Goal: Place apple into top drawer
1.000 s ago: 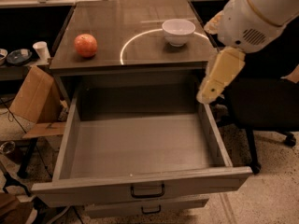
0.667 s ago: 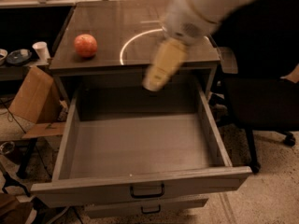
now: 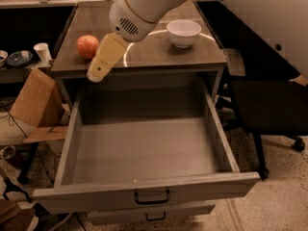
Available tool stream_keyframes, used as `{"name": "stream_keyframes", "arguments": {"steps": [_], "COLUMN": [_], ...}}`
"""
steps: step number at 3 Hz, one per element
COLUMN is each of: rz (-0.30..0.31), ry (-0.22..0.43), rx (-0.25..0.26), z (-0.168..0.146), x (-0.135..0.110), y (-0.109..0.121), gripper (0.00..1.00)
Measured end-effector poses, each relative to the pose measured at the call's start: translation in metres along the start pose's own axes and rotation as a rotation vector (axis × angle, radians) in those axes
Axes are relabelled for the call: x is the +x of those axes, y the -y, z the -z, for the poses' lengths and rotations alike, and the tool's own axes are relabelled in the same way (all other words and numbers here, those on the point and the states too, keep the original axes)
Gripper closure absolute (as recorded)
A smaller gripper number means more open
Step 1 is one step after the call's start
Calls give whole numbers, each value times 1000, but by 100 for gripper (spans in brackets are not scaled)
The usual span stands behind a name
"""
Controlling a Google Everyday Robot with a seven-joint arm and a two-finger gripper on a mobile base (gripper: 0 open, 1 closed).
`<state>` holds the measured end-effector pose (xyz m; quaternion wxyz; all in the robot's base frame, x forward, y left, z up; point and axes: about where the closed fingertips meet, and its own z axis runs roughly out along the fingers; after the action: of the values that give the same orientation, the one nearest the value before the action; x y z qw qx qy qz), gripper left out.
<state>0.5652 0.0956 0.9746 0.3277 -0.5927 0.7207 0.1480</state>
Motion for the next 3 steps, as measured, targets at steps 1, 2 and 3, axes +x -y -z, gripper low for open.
{"name": "stream_keyframes", "arguments": {"steps": [1, 2, 3], "rz": [0, -21, -55], "ry": [0, 6, 25], "rx": [0, 57, 152], "z": [0, -17, -60], "x": [0, 4, 7], "y": [0, 16, 63], "gripper": [0, 0, 0]}}
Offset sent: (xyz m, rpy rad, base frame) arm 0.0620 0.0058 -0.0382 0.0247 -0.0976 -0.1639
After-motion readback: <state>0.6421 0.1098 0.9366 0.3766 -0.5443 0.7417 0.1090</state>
